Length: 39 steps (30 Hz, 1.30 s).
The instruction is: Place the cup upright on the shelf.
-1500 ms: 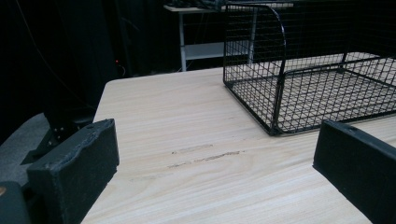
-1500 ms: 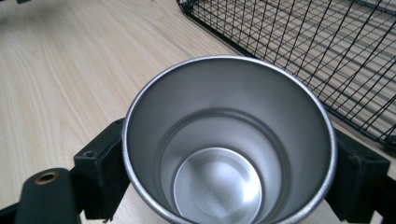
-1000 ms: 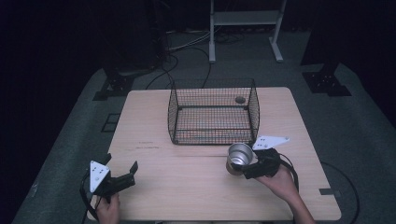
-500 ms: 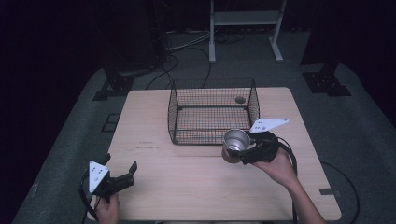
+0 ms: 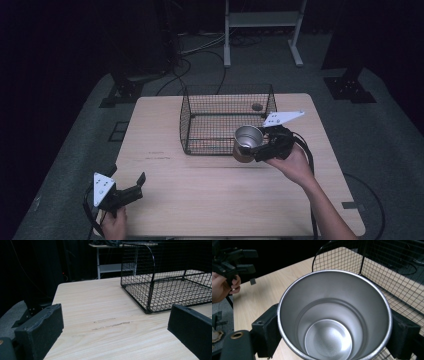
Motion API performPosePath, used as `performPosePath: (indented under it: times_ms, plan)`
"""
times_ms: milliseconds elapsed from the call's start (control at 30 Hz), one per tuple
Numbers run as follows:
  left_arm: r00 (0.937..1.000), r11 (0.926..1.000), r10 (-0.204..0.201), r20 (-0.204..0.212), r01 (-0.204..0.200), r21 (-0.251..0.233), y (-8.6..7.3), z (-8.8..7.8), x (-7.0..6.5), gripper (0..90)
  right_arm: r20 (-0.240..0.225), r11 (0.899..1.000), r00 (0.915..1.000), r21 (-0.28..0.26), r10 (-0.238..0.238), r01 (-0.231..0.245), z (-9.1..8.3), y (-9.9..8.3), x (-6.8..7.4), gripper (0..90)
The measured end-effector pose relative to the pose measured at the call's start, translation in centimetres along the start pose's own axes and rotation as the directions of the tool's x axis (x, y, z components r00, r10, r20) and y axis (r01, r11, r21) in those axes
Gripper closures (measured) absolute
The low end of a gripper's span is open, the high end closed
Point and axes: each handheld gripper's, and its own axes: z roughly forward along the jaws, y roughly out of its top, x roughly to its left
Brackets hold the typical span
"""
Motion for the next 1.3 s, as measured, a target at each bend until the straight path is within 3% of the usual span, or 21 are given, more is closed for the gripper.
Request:
performPosePath:
  times_ms: [633,1300]
  plan:
    - [0.9997,0.9998,0.014,0.018,-0.015,0.013,-0.1,0.3,-0.5,0.0,-0.008,1.0,0.9996,0.006,-0.027,0.027,1.3,3.4,-0.6,14.7]
    - [0.9999,0.9999,0.011,0.011,-0.011,0.012,-0.1,0.2,-0.4,0.0,0.013,0.999,0.9995,0.028,-0.029,0.029,3.3,5.1,-1.8,14.7]
